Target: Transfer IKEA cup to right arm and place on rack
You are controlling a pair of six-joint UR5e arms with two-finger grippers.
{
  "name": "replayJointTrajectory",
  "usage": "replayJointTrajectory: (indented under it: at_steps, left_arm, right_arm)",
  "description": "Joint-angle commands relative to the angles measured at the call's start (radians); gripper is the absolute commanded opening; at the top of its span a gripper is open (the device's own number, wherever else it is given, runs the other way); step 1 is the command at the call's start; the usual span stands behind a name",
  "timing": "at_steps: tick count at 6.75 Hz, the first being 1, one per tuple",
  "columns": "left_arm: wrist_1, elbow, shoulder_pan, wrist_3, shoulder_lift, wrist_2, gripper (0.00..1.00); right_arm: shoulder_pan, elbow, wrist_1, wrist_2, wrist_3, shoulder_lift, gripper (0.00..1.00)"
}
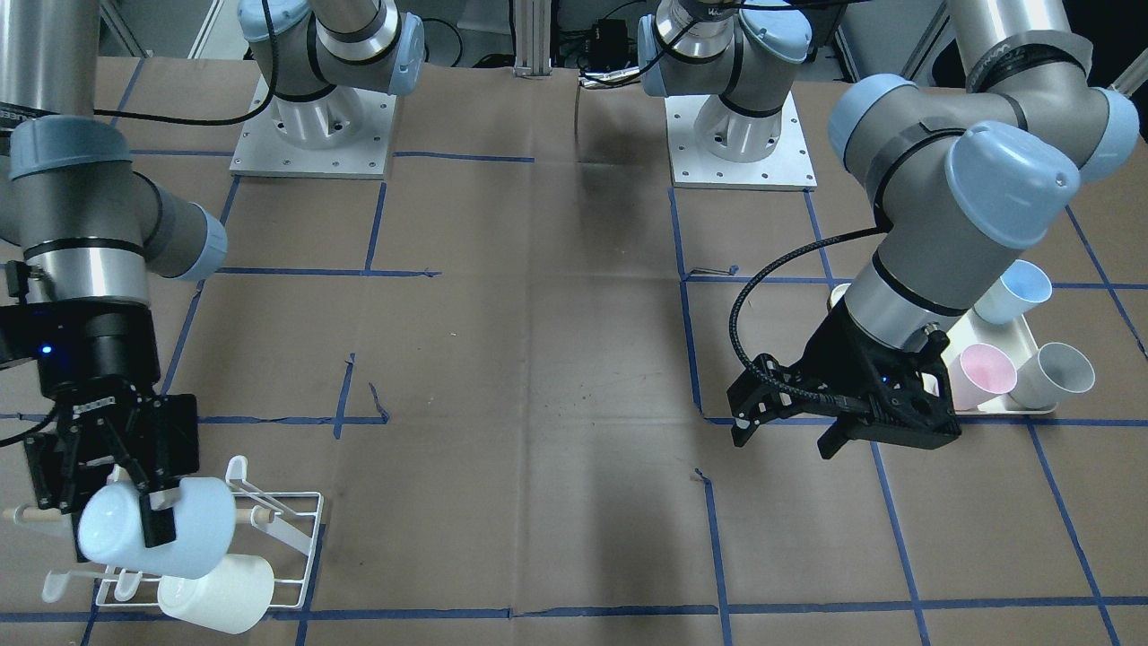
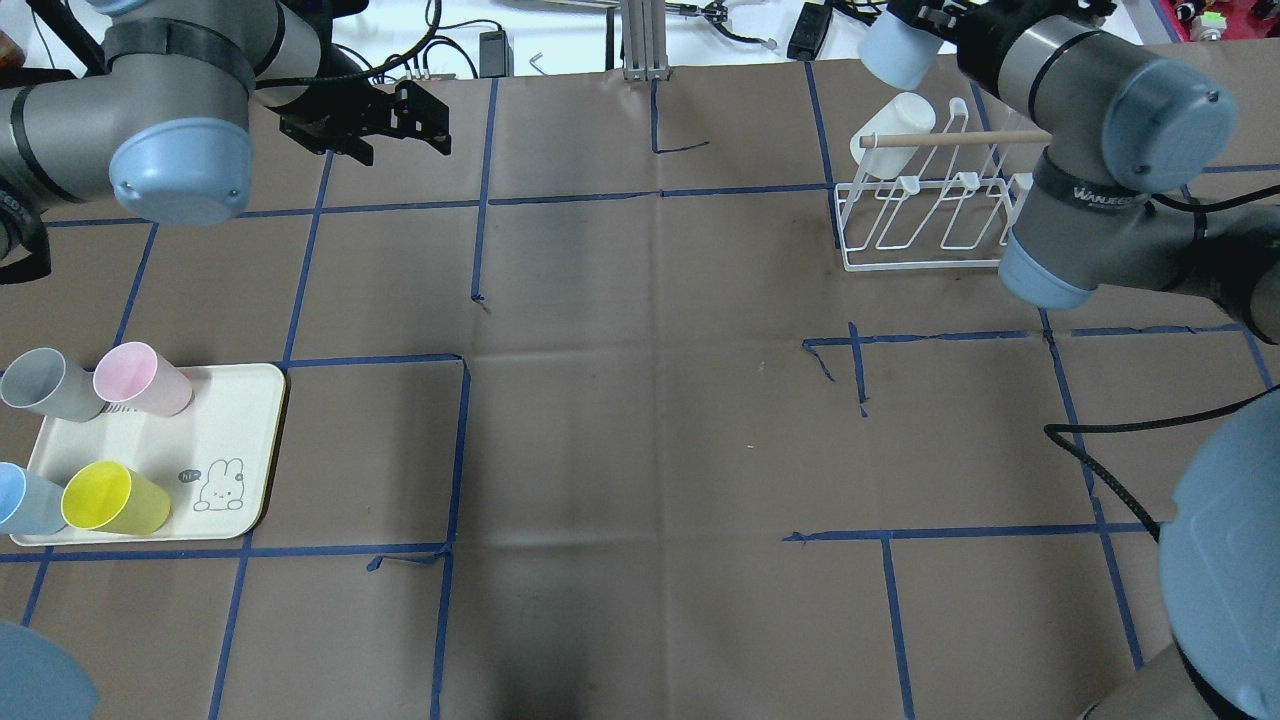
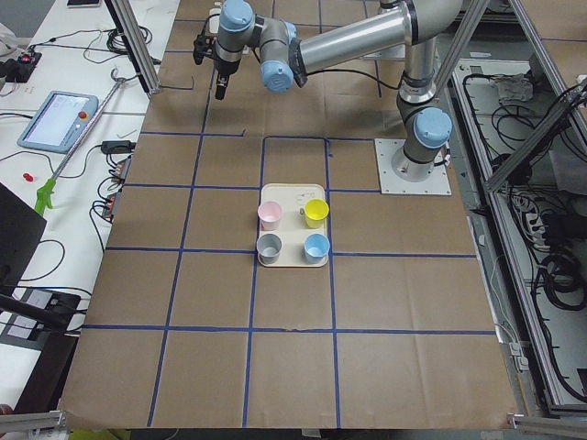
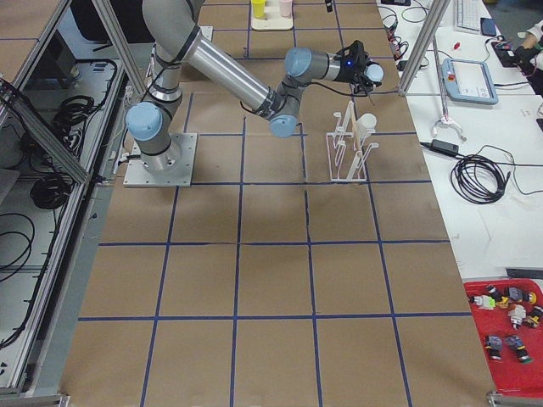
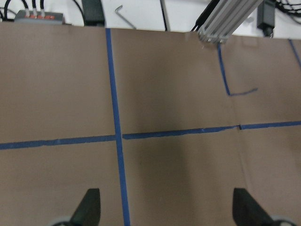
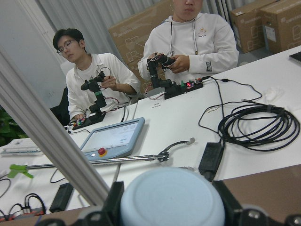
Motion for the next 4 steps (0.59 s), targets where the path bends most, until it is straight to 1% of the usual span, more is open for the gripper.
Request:
replayJointTrajectory:
  at_steps: [1, 2, 3, 4]
  left_arm:
    - [-0.320, 0.067, -0.028, -0.049, 0.090, 0.133, 1.00]
    - [-0.370, 0.056, -0.028, -0.049, 0.144, 0.137, 1.00]
    - [-0.376, 0.047, -0.028, -0.050, 0.173, 0.155, 1.00]
    - [-0.370, 0.030, -0.030, -0.052, 0.196, 0.224, 1.00]
  right_arm:
    - [-0.099, -0.045, 0.028, 0.000, -0.205, 0.030, 0.33]
    - [-0.112, -0.097, 0.031, -0.001, -0.283, 0.080, 0.33]
    - [-0.123, -0.113, 0.031, -0.003, -0.339, 0.115, 0.33]
    - [-0.132, -0.108, 0.032, -0.003, -0.341, 0.123, 0.33]
